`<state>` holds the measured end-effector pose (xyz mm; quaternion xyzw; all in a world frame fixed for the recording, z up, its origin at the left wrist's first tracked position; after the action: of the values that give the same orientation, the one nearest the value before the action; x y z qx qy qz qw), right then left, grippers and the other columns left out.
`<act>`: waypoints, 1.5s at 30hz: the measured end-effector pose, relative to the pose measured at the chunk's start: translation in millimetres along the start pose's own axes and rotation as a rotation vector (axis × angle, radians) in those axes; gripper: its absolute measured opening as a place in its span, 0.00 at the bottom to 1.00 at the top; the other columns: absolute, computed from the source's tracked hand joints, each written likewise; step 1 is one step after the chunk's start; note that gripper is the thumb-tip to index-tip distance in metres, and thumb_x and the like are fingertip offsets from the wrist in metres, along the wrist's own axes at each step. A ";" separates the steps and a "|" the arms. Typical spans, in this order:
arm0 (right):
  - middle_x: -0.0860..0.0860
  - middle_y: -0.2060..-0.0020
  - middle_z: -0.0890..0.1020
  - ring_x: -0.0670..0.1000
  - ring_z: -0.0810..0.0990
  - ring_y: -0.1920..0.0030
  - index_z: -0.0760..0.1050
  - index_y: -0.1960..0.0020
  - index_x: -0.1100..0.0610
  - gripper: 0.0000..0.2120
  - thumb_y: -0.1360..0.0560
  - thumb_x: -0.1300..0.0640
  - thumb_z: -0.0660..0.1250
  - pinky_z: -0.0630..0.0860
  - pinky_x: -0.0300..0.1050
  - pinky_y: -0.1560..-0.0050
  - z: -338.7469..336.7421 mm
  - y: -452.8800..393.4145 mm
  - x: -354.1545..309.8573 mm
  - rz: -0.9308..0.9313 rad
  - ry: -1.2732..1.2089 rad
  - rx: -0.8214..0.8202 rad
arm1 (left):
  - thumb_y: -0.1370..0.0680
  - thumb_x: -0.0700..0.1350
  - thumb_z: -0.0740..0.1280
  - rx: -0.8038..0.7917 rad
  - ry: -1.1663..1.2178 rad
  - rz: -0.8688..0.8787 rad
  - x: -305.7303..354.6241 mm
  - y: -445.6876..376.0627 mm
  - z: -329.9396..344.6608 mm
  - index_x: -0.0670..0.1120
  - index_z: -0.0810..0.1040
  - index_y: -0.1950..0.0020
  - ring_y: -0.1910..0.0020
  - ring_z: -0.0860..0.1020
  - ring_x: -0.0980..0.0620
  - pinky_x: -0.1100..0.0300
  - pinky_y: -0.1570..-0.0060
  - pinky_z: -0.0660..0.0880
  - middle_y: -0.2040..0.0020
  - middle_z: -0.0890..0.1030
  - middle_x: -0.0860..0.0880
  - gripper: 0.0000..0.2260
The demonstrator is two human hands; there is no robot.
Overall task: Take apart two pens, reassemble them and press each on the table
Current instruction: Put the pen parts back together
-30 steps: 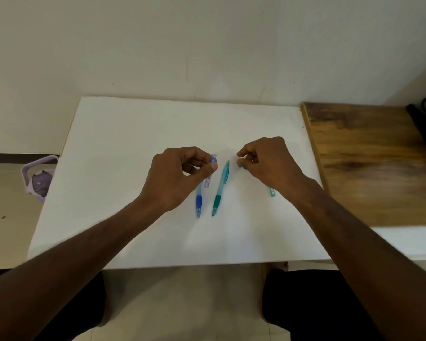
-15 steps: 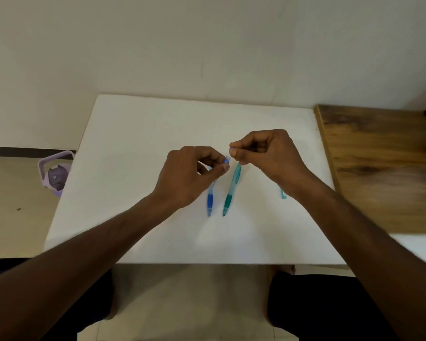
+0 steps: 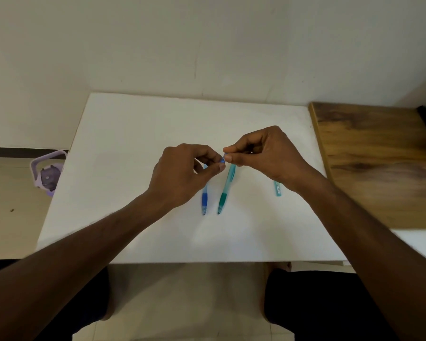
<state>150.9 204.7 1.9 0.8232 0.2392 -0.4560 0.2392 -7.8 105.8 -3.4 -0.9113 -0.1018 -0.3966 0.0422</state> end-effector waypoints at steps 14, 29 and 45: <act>0.43 0.59 0.89 0.45 0.87 0.57 0.88 0.50 0.48 0.03 0.24 0.53 0.78 0.83 0.38 0.53 -48.6 -0.2 8.6 0.050 0.178 0.220 | 0.24 0.60 0.76 0.015 -0.098 -0.103 -7.2 -3.9 -11.9 0.56 0.84 0.53 0.63 0.82 0.61 0.71 0.57 0.77 0.58 0.85 0.61 0.09; 0.46 0.61 0.85 0.47 0.81 0.61 0.82 0.56 0.51 0.12 0.25 0.43 0.77 0.74 0.39 0.56 -35.3 5.4 20.9 0.108 0.733 0.240 | 0.29 0.68 0.76 -0.165 -0.320 -0.280 -42.2 0.5 12.7 0.50 0.75 0.64 0.67 0.76 0.53 0.59 0.64 0.73 0.66 0.79 0.52 0.23; 0.52 0.52 0.78 0.49 0.75 0.62 0.73 0.48 0.54 0.21 0.27 0.44 0.79 0.71 0.39 0.62 40.5 4.2 12.5 0.274 0.728 0.219 | 0.21 0.63 0.69 -0.157 -0.433 -0.042 10.0 37.7 -32.4 0.56 0.79 0.45 0.57 0.82 0.57 0.59 0.62 0.71 0.52 0.84 0.60 0.13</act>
<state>133.6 178.9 -27.1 0.9758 0.1462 -0.1212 0.1084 -16.0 65.4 26.1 -0.9733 -0.0962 -0.1994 -0.0599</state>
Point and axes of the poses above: each hand's wrist, its own y-axis away from the middle knuckle, its own z-axis out of the palm, x = y × z, the point moved 9 cm from there along -y, towards the middle knuckle
